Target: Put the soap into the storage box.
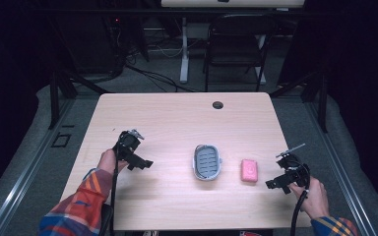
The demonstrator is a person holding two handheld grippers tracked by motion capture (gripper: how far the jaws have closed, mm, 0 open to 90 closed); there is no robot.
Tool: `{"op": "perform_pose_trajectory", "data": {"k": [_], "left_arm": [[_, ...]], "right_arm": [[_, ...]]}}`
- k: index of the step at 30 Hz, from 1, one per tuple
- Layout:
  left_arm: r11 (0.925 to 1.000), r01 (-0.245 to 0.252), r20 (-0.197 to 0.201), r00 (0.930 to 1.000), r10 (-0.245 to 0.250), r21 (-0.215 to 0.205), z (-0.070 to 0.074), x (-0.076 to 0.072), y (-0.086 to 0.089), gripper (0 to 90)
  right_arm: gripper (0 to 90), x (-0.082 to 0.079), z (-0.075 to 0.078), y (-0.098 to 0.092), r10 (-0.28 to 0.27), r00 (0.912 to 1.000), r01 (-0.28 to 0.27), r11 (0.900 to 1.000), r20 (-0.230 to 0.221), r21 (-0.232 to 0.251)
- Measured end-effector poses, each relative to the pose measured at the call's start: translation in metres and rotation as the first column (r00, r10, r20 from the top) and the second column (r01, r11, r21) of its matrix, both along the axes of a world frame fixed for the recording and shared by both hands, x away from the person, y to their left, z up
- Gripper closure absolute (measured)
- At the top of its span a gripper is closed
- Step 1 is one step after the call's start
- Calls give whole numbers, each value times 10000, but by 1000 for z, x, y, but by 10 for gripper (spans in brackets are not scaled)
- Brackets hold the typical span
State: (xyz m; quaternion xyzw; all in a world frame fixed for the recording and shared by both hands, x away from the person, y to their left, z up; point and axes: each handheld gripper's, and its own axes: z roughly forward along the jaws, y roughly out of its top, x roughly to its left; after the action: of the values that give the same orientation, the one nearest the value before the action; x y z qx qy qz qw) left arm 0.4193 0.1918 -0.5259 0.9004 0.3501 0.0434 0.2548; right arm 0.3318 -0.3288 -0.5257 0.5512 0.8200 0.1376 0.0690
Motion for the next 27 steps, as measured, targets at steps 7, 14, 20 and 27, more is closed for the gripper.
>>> {"op": "perform_pose_trajectory", "data": {"k": [7, 14, 20, 27], "left_arm": [[10000, 20, 1, 10000, -20, 27, 0, 0, -2, 0], [10000, 54, 4, 10000, -54, 36, 1, 0, -3, 0], [10000, 43, 7, 10000, -43, 28, 1, 1, -3, 0], [10000, 43, -10, 10000, -43, 22, 0, 1, -2, 0]], "right_arm": [[5, 1, 3, 5, 34, 10000, -34, 10000, 59, 45], [5, 3, 4, 13, 132, 9999, -132, 9999, 107, 24], [5, 6, 6, 19, 269, 9996, -269, 9996, 49, -103], [4, 7, 9, 22, 212, 9997, -212, 9998, 74, 24]]}}
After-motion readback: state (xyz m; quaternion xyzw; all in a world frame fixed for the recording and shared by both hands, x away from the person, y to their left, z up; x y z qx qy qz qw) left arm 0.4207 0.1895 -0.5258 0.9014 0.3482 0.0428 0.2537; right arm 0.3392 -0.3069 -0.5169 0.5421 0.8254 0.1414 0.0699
